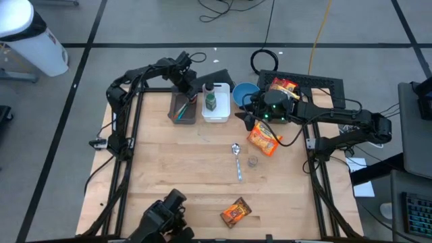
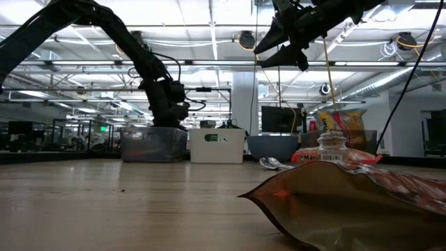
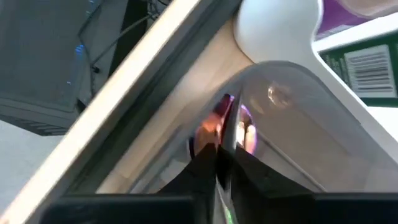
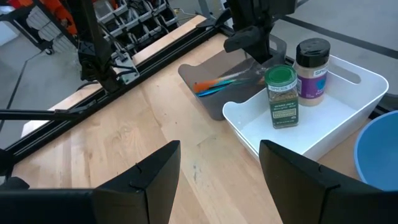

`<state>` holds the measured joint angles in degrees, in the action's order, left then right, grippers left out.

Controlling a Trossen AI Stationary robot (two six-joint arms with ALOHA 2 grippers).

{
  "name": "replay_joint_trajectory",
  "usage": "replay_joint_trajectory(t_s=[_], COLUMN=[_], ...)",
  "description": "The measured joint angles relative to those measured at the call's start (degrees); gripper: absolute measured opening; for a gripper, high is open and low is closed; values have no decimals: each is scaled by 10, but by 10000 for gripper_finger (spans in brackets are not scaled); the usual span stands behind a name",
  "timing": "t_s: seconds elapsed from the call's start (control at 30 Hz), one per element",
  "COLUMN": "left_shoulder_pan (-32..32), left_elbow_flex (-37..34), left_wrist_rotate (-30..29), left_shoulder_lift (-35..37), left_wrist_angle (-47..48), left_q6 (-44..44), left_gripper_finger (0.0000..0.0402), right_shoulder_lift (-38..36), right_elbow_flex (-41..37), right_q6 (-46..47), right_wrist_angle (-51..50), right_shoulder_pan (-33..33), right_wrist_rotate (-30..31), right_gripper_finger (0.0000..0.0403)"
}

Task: Pick & Place Food Item
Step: Put the orange spoon into the left black bin

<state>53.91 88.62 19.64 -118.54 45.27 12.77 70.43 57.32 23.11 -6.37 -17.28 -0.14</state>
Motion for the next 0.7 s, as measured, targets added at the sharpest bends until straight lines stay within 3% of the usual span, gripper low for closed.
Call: replay_joint_trajectory(t_s=[0.7], left_shoulder_pan=[4], left_elbow_flex=[0], left_wrist_rotate=[0], left_shoulder_lift=[0], left_wrist_angle=[9], left_q6=[-13], left_gripper_finger=[166], right_shoulder_lift=[0], right_elbow_flex=[0], right_q6=[0], right_wrist_angle=[0], right_shoulder_pan=[0], right_wrist_rotate=[-1], right_gripper_finger=[212])
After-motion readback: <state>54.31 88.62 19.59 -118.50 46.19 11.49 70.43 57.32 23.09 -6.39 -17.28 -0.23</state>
